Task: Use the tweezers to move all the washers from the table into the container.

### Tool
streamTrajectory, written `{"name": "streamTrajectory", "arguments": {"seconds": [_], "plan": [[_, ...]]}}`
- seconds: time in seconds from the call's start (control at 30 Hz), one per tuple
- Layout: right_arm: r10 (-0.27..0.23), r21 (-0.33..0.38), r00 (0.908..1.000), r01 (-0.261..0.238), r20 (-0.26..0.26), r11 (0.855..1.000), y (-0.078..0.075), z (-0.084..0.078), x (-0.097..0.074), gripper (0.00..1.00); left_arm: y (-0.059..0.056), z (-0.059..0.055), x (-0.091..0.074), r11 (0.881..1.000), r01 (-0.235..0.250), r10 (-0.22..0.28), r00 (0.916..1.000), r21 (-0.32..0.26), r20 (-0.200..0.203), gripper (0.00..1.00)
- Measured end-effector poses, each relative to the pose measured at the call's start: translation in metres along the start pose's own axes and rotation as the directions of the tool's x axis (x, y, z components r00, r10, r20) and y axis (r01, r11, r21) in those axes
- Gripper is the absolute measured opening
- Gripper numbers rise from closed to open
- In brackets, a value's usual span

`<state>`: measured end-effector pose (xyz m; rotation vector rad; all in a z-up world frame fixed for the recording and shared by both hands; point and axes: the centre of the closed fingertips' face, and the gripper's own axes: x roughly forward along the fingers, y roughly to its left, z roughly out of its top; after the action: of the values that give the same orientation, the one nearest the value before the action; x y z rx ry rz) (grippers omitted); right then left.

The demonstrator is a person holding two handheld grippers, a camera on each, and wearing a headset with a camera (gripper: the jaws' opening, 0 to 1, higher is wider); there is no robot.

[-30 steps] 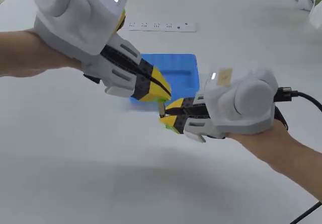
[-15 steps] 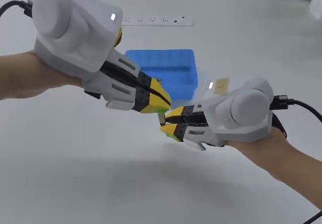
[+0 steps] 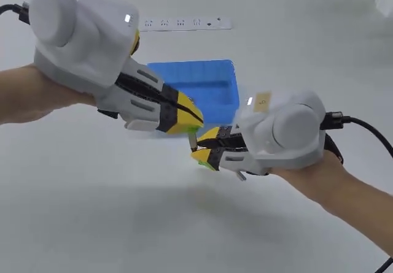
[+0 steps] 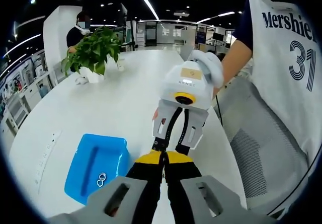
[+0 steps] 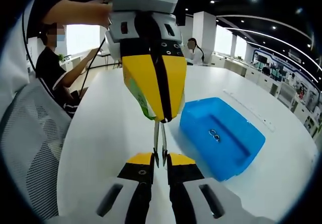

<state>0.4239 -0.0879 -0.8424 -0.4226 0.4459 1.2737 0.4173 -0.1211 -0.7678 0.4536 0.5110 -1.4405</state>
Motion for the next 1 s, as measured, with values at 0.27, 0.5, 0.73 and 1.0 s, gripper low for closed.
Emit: {"name": "streamTrajectory", "arguments": {"seconds": [0.27,0.5,0.73,1.0], "plan": [[-0.005,-0.003,0.9999,0.005,-0.011,1.000,-0.003,-0.004,0.005,0.11,0.003,-0.004,0.004,1.000,-0.005,0.005,1.0000,-0.004,-0.007,0.05],[-0.007,0.014,1.0000,0.007,-0.007,1.000,-0.007,-0.007,0.007,0.11,0.004,0.000,0.011,1.000,-0.004,0.004,1.0000,-0.006,-0.001,0.05],[-0.009,0.023,0.9998,0.010,-0.017,1.000,-0.011,-0.011,0.010,0.11,0.009,-0.002,0.017,1.000,-0.001,0.001,1.0000,-0.020,0.008,0.05],[-0.008,0.031,0.9998,0.008,-0.017,0.999,-0.011,-0.013,0.012,0.11,0.012,-0.005,0.017,1.000,0.009,-0.009,0.9998,-0.030,0.020,0.05]]}}
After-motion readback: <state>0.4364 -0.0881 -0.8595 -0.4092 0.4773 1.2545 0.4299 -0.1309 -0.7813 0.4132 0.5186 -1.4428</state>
